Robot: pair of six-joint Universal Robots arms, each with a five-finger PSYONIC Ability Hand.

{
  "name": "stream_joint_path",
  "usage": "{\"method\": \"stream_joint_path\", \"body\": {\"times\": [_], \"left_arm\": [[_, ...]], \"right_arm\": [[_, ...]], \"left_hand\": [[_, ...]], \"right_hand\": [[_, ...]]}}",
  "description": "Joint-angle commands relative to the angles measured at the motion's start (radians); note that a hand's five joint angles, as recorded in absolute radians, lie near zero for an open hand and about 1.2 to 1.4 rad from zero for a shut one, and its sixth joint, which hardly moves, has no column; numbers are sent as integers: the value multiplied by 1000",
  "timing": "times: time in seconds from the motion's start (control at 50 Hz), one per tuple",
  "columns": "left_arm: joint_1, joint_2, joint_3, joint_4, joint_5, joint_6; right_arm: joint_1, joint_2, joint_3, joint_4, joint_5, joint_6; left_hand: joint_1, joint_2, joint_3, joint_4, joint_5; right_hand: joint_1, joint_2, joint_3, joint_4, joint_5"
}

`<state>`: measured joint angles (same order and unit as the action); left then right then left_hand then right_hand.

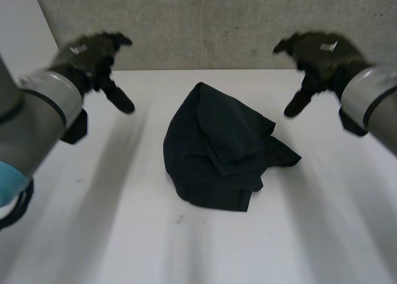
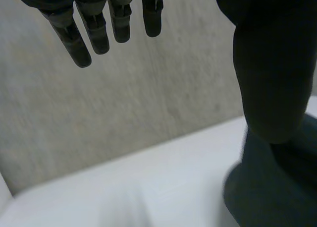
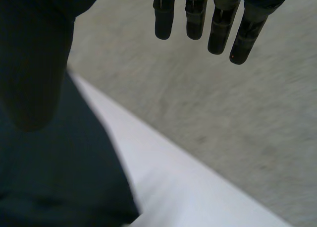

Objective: Fold the shorts.

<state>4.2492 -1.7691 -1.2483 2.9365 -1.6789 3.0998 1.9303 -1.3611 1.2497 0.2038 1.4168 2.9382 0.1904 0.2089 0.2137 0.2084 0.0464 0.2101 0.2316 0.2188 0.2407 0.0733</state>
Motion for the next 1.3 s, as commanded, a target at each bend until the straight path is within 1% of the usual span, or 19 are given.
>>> {"method": "stream_joint_path", "body": {"times": [0.02, 0.12, 0.2, 0.3, 0.36, 0.44, 0.46, 0.52, 0.54, 0.58, 0.62, 0.66, 0.74, 0.88, 0.94, 1.04, 1.14, 1.22, 1.3], "left_arm": [[0, -156, -94, 30, 59, -151], [0, -263, -103, 69, 74, -202], [-9, -348, -74, 105, 77, -204], [-26, -449, -8, 130, 82, -205], [-45, -512, 33, 128, 116, -211], [-48, -532, 40, 128, 232, -251], [-43, -532, 40, 125, 292, -279], [-32, -527, 41, 122, 355, -314], [-25, -524, 41, 122, 372, -326], [6, -512, 41, 125, 337, -329], [32, -486, 43, 122, 277, -328], [78, -420, 43, 122, 150, -317], [159, -304, 43, 134, -8, -264], [170, -121, 56, 232, 14, -72], [120, -69, 55, 332, 44, 14], [-61, -104, 59, 456, 108, 130], [-202, -255, 58, 469, 218, 258], [-284, -364, 27, 426, 261, 350], [-400, -440, -19, 379, 268, 422]], "right_arm": [[-60, 4, 336, -196, -125, -27], [-134, 0, 601, -467, -162, -31], [-137, 0, 680, -593, -171, -51], [-137, 2, 680, -623, -153, -73], [-126, -6, 682, -626, -151, -74], [-125, 0, 691, -632, -151, -85], [-126, 2, 692, -632, -151, -90], [-128, 4, 695, -627, -150, -111], [-128, 5, 695, -627, -150, -117], [-128, 8, 695, -630, -150, -131], [-129, 8, 695, -630, -150, -136], [-129, 7, 695, -627, -148, -136], [-126, 7, 698, -626, -150, -136], [-123, 4, 700, -626, -150, -137], [-120, 5, 700, -626, -148, -136], [-119, 4, 703, -624, -147, -137], [-119, -9, 705, -626, -139, -137], [-132, -42, 706, -630, -99, -137], [-136, -70, 700, -632, -50, -137]], "left_hand": [[-6, -25, -30, -24, -37], [3, -16, -21, -15, -28], [8, -10, -15, -10, -22], [52, 34, 29, 34, 22], [234, 215, 211, 216, 203], [483, 465, 460, 466, 453], [632, 614, 609, 614, 602], [850, 832, 827, 832, 820], [1028, 1010, 1005, 1010, 998], [1205, 1187, 1182, 1187, 1175], [1206, 1187, 1183, 1188, 1175], [1206, 1187, 1183, 1188, 1175], [1206, 1187, 1183, 1188, 1175], [1206, 1187, 1183, 1188, 1175], [1206, 1187, 1183, 1188, 1175], [1206, 1187, 1183, 1188, 1175], [1206, 1187, 1183, 1188, 1175], [1206, 1187, 1183, 1188, 1175], [629, 611, 606, 611, 599]], "right_hand": [[-36, -57, -44, -66, -73], [-36, -57, -44, -66, -73], [-36, -57, -44, -66, -73], [-36, -57, -44, -66, -73], [-36, -57, -44, -66, -73], [-36, -57, -44, -66, -73], [-36, -57, -44, -66, -73], [-36, -57, -44, -66, -73], [-36, -57, -44, -66, -73], [-36, -57, -44, -66, -73], [-36, -57, -44, -66, -73], [-36, -57, -44, -66, -73], [-36, -57, -44, -66, -73], [-36, -57, -44, -66, -73], [-36, -57, -44, -66, -73], [-36, -57, -44, -66, -73], [-36, -57, -44, -66, -73], [-36, -57, -44, -66, -73], [-36, -57, -44, -66, -73]]}}
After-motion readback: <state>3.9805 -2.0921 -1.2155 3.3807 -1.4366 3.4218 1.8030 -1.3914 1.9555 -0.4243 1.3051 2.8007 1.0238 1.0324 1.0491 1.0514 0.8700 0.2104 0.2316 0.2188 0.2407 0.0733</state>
